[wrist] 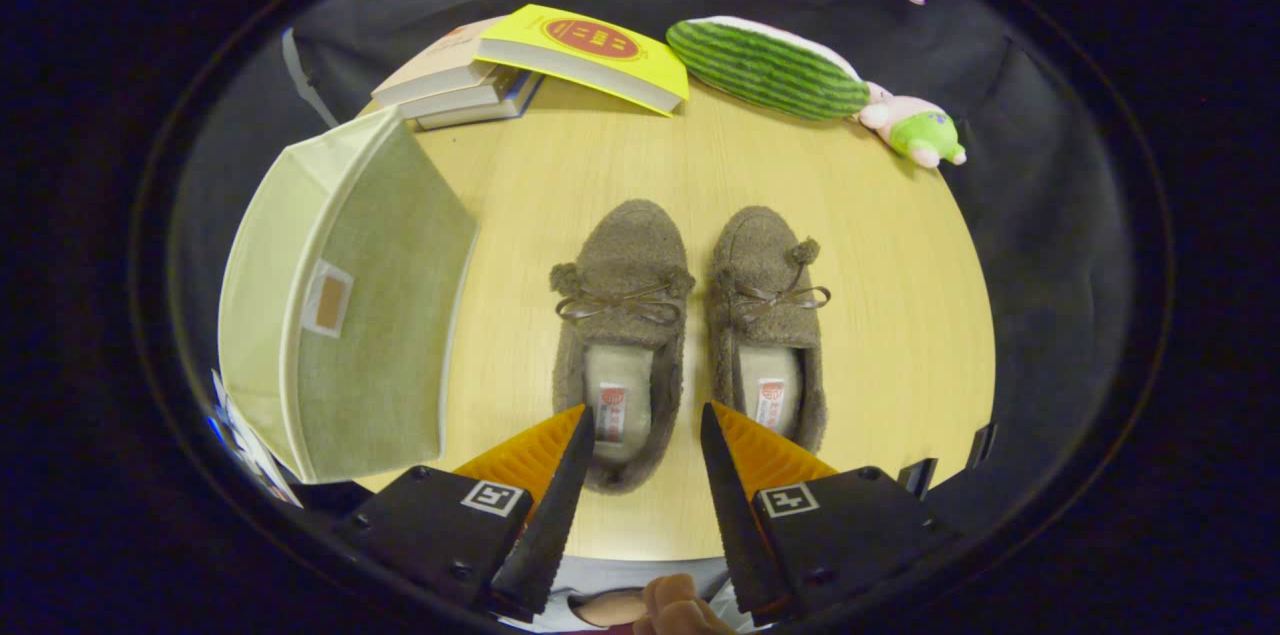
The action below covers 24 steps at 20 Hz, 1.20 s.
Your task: Open the storage box then place both shoes into the box .Put the left shoe in first, then the right shoe, with the right side of both shoes facing outward in a uniform manner.
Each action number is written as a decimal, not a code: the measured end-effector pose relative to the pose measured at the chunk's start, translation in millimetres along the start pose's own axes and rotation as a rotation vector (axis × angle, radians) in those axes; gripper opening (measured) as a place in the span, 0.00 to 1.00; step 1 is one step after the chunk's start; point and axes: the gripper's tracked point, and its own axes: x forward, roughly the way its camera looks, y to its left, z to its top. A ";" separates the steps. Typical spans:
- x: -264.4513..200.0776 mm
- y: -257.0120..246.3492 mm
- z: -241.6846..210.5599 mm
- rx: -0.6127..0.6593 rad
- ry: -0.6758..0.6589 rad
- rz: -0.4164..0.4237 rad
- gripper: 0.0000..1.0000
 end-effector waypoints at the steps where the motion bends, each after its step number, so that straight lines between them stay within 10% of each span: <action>1: 7.8 -2.5 2.4 0.008 0.017 -0.003 0.71; 7: 48.1 -1.0 19.7 0.024 0.017 0.033 0.63; 12: 65.0 -3.1 14.8 -0.033 0.042 0.065 0.09; 24: -20.1 -1.0 16.4 0.104 0.008 0.091 0.06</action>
